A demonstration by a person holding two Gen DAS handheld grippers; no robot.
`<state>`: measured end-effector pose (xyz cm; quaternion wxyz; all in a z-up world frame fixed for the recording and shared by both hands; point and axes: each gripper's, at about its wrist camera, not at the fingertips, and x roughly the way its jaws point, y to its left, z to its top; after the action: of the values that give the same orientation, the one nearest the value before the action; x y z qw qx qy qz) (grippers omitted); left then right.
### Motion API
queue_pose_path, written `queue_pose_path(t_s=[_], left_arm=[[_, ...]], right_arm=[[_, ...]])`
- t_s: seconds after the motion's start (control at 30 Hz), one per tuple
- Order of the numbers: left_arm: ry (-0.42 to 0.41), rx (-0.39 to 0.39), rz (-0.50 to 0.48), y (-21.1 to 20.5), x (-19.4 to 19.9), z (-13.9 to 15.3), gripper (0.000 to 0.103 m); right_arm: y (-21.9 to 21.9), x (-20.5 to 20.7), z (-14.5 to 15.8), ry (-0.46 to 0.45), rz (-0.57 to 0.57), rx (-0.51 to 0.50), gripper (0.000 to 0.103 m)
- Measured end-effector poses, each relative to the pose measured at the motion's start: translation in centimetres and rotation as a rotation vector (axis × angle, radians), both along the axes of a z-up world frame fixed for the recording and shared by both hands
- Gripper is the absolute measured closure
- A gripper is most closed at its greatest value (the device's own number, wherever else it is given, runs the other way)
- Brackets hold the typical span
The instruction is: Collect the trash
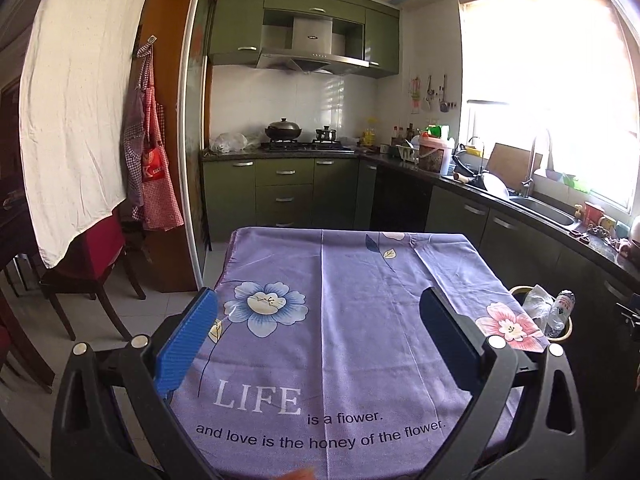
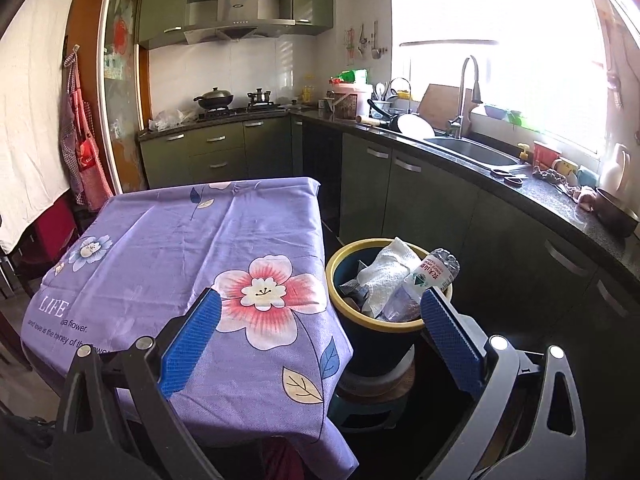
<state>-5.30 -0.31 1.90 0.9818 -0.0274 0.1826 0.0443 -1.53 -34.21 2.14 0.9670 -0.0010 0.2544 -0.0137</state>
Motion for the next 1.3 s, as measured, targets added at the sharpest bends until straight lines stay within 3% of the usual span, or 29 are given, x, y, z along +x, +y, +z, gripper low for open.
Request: queue_pose_path(t_s=[1.3], left_arm=[[0.027,0.018,-0.044,-1.8,0.0,-0.7,0.007]], right_arm=[[0.0,0.4,-0.4,-0.002,0.008,0.006,0.005]])
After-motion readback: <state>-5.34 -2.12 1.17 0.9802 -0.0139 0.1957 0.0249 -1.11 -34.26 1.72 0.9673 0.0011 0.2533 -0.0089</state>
